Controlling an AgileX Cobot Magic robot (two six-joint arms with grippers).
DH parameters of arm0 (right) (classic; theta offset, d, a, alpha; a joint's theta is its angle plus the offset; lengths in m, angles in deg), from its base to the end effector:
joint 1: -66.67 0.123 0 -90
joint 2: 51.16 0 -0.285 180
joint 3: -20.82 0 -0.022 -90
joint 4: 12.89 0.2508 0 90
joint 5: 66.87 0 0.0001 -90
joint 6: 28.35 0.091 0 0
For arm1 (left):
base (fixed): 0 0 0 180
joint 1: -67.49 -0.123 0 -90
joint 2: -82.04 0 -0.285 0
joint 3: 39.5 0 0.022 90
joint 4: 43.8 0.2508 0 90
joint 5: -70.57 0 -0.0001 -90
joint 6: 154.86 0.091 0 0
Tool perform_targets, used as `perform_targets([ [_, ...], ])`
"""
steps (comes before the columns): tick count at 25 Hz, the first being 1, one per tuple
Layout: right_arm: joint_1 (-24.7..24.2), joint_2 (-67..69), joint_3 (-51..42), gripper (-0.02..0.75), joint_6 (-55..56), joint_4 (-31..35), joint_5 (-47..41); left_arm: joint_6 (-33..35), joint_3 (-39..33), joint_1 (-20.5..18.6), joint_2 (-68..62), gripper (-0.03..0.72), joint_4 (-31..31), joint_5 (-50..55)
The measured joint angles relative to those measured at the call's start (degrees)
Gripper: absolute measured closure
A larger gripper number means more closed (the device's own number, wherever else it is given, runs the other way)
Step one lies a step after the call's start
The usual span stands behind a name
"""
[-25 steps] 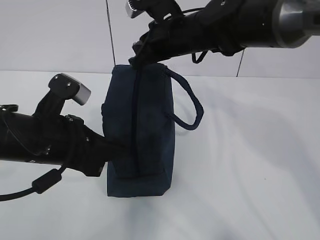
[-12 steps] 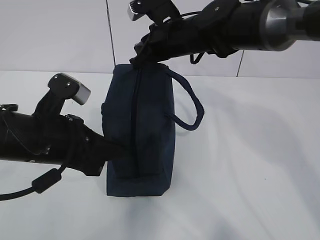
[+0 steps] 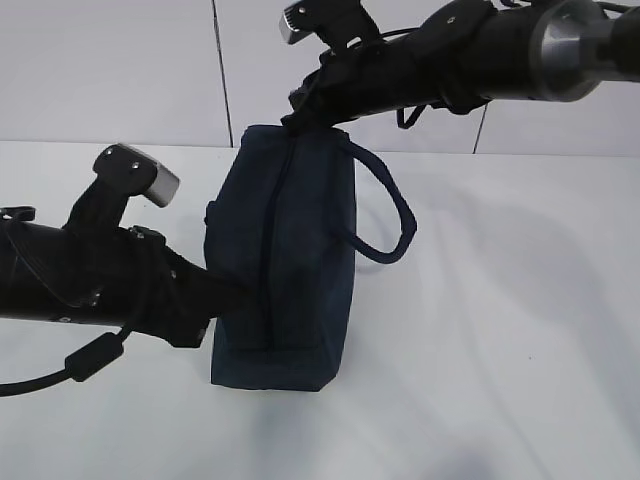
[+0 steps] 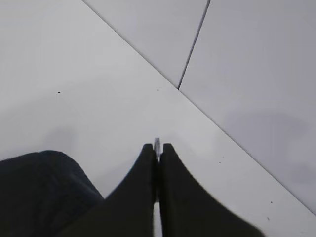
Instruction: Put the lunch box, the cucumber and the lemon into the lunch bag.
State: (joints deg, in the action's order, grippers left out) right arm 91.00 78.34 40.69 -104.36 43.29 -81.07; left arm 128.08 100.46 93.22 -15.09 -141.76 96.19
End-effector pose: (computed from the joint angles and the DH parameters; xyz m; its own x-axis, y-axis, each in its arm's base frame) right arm 0.4514 0.2245 0.2380 -0.1953 -0.4673 -0.8622 -0.6805 0.6977 -0.2240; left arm 0.2369 -0.1575 0.1804 -0.5686 0.3462 -0.7462 0.7155 0.6557 -0.2410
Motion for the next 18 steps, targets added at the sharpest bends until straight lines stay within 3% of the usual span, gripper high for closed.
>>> perform_targets([
  [10, -0.9, 0.1, 0.1, 0.733, -0.1, 0.3, -2.1, 0.0, 0.0, 0.3, 0.4, 0.676, -5.4, -12.4],
  [18, -2.7, -0.2, 0.2, 0.733, -0.4, -1.1, -10.1, 0.0, 4.0, 0.3, 0.4, 0.676, -6.1, -26.6],
])
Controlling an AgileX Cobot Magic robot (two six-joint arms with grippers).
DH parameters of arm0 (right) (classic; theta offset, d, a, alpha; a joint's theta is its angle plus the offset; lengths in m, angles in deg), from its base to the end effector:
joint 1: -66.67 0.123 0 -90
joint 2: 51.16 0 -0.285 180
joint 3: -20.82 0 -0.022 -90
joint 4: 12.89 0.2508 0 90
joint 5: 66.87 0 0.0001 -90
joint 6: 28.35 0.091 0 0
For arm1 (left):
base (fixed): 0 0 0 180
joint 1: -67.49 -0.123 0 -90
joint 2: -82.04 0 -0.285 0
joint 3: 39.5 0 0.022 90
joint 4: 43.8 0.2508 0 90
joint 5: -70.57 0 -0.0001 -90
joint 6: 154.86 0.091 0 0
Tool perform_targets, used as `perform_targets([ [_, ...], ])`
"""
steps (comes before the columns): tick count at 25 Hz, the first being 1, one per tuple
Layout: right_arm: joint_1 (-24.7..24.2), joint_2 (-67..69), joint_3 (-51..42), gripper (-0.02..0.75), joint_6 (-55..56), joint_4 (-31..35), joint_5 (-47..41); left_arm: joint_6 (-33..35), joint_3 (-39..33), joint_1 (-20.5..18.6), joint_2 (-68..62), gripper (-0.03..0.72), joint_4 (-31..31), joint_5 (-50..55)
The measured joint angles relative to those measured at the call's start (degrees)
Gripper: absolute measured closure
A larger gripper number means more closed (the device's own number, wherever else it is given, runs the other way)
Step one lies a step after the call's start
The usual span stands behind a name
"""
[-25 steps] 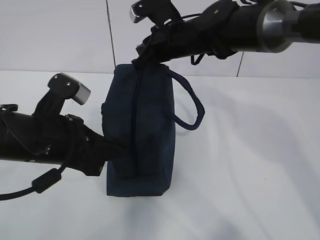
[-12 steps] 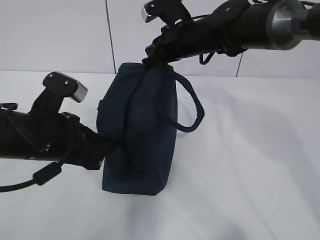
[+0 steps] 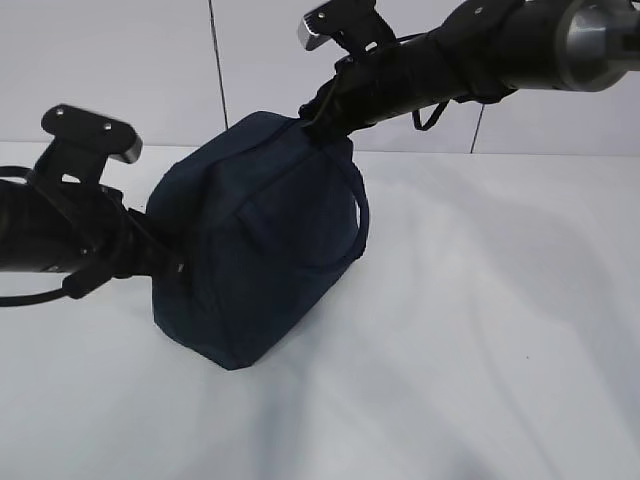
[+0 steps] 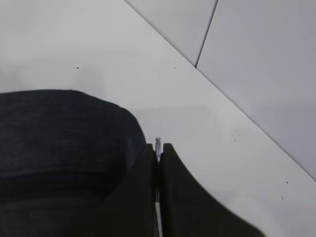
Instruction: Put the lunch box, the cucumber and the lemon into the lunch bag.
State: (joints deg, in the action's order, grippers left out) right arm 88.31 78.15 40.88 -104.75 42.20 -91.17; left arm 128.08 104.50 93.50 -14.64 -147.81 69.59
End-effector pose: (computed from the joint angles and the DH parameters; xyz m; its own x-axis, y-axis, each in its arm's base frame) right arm 0.4495 0.2114 0.2340 -0.2264 -0.4992 -0.8364 -0.7648 0.6229 -0.1647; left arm 0.2694 -0.1299 0.1903 -0.6199 0.2816 -0.7324 0.4160 0.9094 -0.0024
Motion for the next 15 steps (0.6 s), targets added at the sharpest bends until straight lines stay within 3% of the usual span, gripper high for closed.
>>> perform_targets([
  [5, -0.5, -1.8, 0.0, 0.733, 0.5, -3.0, -5.1, 0.0, 3.5, 0.0, -1.2, 0.676, -0.4, -7.4],
  [11, -0.6, -4.3, 0.1, 0.733, 6.7, -11.5, -17.3, 0.0, 6.8, -0.1, -4.6, 0.676, -0.7, -9.8],
  [15, -0.7, -5.1, 0.1, 0.733, 7.9, -13.5, -23.3, 0.0, 7.7, -0.1, -5.2, 0.676, -0.8, -10.4],
])
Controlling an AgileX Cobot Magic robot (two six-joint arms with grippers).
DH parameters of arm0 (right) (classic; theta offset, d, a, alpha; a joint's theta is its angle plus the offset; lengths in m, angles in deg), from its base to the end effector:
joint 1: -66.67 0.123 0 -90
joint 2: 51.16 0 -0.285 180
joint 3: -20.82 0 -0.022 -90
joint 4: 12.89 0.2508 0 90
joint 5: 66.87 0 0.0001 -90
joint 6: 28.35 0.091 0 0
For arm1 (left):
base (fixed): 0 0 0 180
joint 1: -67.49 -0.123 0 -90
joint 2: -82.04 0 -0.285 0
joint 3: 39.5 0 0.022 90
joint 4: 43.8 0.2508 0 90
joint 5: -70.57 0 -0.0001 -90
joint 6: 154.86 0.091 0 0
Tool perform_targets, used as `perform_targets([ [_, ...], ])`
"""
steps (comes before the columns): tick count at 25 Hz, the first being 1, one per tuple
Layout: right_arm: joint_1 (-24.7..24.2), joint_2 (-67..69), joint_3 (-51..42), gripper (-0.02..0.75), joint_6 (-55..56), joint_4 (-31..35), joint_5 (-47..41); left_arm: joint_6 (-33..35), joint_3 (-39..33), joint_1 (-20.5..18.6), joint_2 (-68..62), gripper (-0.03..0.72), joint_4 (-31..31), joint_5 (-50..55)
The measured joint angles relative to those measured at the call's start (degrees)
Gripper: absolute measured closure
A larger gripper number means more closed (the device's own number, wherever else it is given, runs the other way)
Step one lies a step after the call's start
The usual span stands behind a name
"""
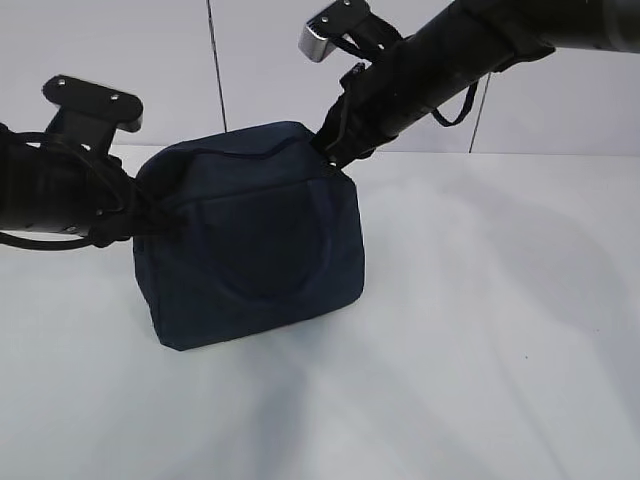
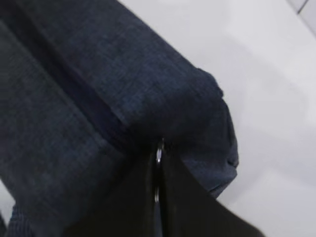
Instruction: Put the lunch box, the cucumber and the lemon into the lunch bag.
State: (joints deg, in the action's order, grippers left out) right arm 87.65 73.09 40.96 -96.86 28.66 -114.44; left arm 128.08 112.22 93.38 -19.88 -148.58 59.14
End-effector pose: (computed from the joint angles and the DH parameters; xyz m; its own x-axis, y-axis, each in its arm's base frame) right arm 0.4100 0.2050 0.2550 -0.2368 -0.6610 -0.7120 -0.9208 0.3865 -0.0526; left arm 0.3043 -0.1284 0.1957 -0.6261 0.2634 -0.7339 0.2798 0.9544 0.1039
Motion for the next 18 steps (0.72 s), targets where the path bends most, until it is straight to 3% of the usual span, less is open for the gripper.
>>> perform_targets([
  [10, 0.0, -2.8, 0.1, 0.733, 0.9, 0.1, -8.9, 0.1, 0.9, -7.4, -0.1, 0.677, 0.2, 6.2],
  [18, 0.0, -2.8, 0.1, 0.733, 0.9, 0.9, -8.3, 0.2, 1.0, -8.5, -0.2, 0.677, 6.1, 11.0],
])
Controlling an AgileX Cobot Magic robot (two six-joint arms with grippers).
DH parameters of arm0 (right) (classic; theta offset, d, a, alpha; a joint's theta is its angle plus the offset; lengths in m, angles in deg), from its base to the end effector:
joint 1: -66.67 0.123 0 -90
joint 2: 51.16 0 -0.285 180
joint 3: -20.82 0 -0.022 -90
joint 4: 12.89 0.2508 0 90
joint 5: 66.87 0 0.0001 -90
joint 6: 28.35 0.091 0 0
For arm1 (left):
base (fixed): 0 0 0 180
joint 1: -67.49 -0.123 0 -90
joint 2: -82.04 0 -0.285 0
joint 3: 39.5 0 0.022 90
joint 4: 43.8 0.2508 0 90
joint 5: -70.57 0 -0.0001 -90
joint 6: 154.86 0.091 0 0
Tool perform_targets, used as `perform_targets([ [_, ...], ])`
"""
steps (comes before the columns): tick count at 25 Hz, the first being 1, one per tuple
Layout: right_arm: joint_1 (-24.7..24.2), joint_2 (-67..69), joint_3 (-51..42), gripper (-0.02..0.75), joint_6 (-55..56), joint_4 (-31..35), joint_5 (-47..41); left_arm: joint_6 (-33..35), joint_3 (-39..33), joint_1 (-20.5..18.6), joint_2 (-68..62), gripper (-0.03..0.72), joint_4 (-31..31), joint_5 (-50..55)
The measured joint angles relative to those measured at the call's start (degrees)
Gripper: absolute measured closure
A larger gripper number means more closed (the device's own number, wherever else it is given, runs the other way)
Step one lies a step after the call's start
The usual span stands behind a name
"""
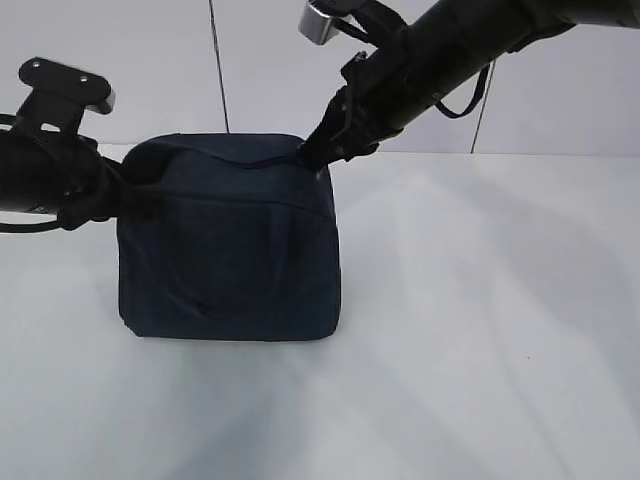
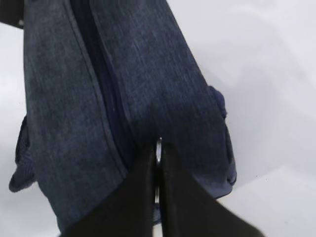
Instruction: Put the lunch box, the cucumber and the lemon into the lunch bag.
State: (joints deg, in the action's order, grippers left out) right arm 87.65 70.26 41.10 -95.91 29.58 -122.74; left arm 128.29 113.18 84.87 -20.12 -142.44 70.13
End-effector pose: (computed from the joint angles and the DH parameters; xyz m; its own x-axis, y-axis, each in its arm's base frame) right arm 0.3909 0.2044 0.2749 -0.2382 -0.6667 -0.7063 -0.9496 0.3124 0.0254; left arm 0.3225 -0.1003 0.2012 -0.5827 0.2648 -0.7683 0.3400 0.9382 0.0655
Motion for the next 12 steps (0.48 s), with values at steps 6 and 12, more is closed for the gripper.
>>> perform_targets([
  [6, 0.0, 0.0, 0.0, 0.733, 3.8, -3.5, 2.0, 0.0, 0.1, 0.0, 0.0, 0.677, 2.5, 0.9],
  [12, 0.0, 0.0, 0.0, 0.733, 11.8, -11.1, 2.1, 0.0, 0.1, 0.0, 0.0, 0.677, 2.9, 0.9],
])
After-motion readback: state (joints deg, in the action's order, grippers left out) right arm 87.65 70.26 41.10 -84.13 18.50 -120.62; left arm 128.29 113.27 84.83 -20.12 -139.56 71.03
